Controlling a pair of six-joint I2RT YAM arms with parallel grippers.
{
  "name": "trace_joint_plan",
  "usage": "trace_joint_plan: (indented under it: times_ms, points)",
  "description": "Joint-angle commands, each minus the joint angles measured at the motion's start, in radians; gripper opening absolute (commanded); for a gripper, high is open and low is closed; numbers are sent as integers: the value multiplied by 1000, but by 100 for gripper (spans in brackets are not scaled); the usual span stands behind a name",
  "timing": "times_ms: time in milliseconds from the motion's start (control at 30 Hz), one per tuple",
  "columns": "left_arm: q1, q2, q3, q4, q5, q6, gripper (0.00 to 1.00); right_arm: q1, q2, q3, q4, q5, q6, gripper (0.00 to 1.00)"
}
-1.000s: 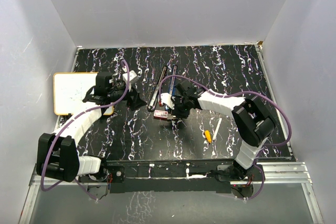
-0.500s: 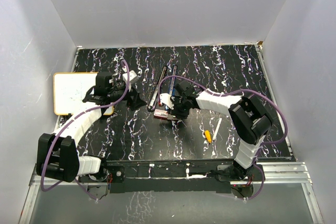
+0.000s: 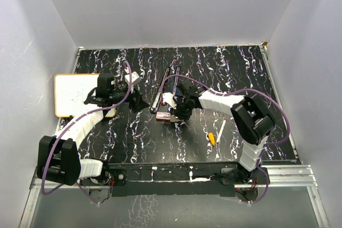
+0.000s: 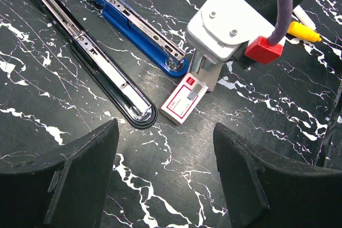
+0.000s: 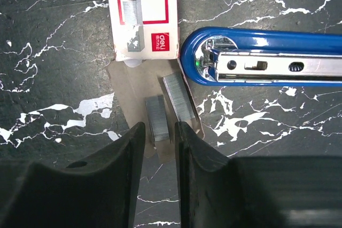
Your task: Load the staples into the stapler
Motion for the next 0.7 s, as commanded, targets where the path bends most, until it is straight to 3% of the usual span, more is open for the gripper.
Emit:
trace_joint_plan:
  times_ms: [0,300,433,667]
  points:
    - [9,-38,9,0,41,7,70,-4,58,-23,-9,37,5,31]
    - [9,-43,-1,2,38,11,70,-5,7,-111,65,76,-30,25]
    - [11,-44,-1,4,39,11,70,-5,-22,-98,54,40,-21,17]
    - [12,-47,0,2,40,11,70,-4,-56,-49,20,-4,-8,13]
